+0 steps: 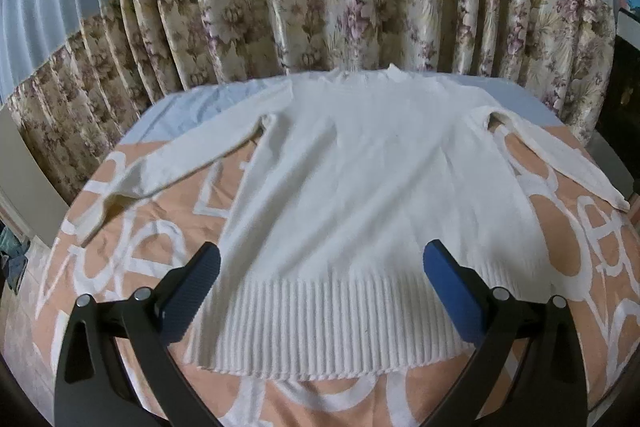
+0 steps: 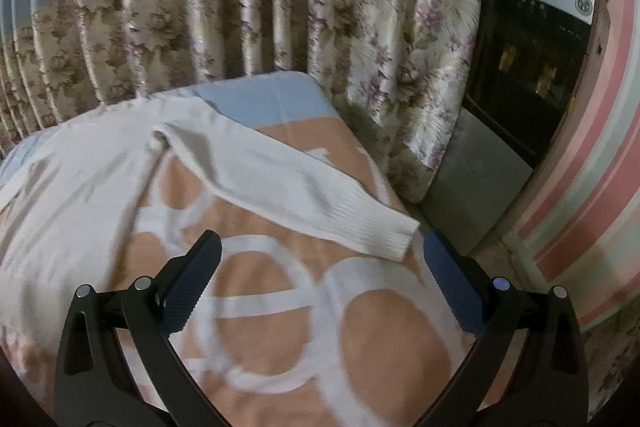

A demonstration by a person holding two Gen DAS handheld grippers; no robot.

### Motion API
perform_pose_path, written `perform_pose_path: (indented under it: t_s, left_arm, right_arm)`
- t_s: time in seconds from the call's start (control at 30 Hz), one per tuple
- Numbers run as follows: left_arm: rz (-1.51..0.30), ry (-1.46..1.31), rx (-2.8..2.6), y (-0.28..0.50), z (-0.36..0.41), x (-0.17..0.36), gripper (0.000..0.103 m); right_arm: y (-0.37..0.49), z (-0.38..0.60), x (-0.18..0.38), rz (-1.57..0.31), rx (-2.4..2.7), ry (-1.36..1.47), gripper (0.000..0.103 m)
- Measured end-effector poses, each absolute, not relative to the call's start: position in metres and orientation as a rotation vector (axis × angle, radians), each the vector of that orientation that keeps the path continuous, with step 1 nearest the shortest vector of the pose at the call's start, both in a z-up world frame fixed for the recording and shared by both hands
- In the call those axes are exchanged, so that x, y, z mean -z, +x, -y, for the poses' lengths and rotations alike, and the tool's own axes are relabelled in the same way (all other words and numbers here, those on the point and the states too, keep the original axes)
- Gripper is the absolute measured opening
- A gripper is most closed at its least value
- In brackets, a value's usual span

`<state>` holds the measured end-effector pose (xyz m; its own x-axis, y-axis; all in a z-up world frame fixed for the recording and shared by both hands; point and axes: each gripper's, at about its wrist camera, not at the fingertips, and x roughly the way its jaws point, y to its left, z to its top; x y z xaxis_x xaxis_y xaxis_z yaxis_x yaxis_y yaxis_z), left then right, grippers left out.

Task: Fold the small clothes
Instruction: 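Move the right gripper to the sweater sleeve cuff and grasp it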

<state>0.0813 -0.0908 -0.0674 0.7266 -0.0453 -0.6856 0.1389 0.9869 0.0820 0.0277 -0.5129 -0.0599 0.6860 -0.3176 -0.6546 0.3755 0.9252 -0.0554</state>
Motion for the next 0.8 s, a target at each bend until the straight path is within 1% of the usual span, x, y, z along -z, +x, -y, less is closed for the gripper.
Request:
perform_pose_path:
  t_s: [0.2, 0.33, 0.7, 0.8]
  left_arm:
    - [-0.793, 0.131, 0.077, 0.107, 0.107, 0.083, 0.102]
    - [-0.810, 0.130, -0.010, 0.119, 0.113, 0.091, 0.102]
    - [-0.825, 0.108, -0.023, 0.143, 0.126, 0.097, 0.102]
    - [-0.814, 0.121, -0.014, 0.147, 0.130, 0.096, 0.102]
  right_arm:
    - [0.040, 0.544, 0.088, -0.763, 0.403, 0.057, 0.095]
    - [0.050, 0.563, 0.112, -0.833, 0.383, 0.087, 0.088]
    - [0.071, 0.597, 0.131, -0.911, 0.404, 0.183, 0.089]
    - [0.074, 0.605, 0.133, -0.911, 0.415, 0.212, 0.093]
